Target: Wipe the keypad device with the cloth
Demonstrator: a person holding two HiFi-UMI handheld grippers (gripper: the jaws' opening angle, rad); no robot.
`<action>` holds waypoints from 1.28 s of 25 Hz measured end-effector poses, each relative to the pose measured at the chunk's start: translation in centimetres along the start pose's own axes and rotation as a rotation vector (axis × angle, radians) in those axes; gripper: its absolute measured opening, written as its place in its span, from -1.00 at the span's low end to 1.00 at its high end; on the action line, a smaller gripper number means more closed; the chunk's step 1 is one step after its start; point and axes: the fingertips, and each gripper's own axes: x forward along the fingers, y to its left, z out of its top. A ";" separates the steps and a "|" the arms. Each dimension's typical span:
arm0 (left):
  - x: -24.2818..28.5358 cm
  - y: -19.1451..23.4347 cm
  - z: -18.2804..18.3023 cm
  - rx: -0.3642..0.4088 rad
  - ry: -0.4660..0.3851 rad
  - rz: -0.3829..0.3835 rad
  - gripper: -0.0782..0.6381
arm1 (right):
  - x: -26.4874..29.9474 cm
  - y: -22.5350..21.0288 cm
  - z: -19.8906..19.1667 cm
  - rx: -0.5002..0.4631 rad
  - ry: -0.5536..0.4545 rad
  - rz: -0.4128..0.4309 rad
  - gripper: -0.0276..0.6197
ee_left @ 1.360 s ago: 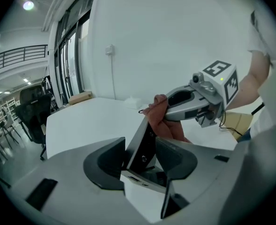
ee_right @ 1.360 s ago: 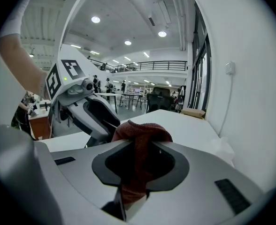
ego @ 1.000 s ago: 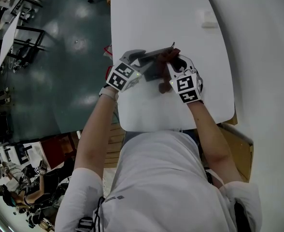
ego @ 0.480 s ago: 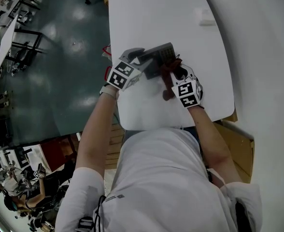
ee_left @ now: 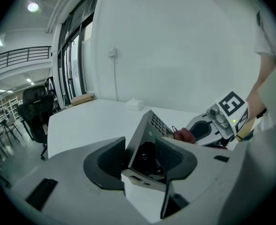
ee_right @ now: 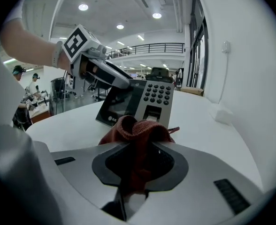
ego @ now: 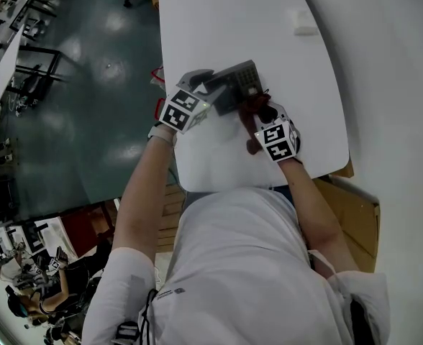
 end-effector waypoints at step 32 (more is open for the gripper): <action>-0.3 -0.3 0.2 -0.003 0.003 0.000 -0.23 | 1.8 -2.8 13.2 -0.082 -0.180 -0.010 -0.67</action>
